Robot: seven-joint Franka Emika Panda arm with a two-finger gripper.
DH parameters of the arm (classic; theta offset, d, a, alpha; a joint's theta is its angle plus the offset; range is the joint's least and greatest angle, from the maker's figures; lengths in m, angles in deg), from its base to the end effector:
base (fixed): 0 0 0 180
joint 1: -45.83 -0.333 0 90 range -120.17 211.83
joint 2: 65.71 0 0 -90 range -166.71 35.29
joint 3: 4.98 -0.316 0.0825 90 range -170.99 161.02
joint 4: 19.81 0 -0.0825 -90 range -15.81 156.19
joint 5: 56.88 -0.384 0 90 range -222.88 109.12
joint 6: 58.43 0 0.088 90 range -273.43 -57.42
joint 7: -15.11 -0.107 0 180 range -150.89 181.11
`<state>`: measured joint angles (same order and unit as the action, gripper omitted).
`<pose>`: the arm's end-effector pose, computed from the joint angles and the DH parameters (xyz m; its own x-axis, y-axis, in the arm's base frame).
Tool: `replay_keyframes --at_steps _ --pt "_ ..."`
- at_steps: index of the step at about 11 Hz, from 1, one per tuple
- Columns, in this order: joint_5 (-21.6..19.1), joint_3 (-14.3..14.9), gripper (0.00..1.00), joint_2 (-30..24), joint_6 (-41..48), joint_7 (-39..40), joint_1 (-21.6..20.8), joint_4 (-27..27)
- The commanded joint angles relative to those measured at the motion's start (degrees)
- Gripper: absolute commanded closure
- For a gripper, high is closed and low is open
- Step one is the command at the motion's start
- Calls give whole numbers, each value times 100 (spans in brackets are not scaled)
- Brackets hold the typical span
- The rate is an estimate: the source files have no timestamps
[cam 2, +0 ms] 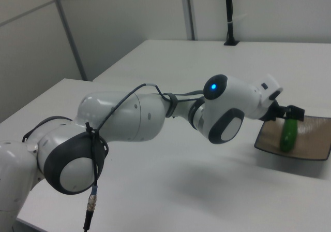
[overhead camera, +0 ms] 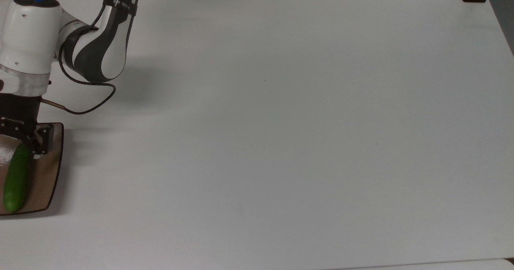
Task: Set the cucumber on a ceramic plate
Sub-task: 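Open the gripper to release the cucumber and raise it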
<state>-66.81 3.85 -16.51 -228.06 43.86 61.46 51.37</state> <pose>0.7451 -0.3021 0.3559 0.7106 0.1589 0.6855 -0.1167 -0.9341 0.3375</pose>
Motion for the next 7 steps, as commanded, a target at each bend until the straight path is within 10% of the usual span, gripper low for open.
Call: replay_keyframes --at_steps 1,7 --pt "-114 4 0 -936 18 -1 -95 772" --pt "-88 21 0 -2904 2711 -578 -578 1688"
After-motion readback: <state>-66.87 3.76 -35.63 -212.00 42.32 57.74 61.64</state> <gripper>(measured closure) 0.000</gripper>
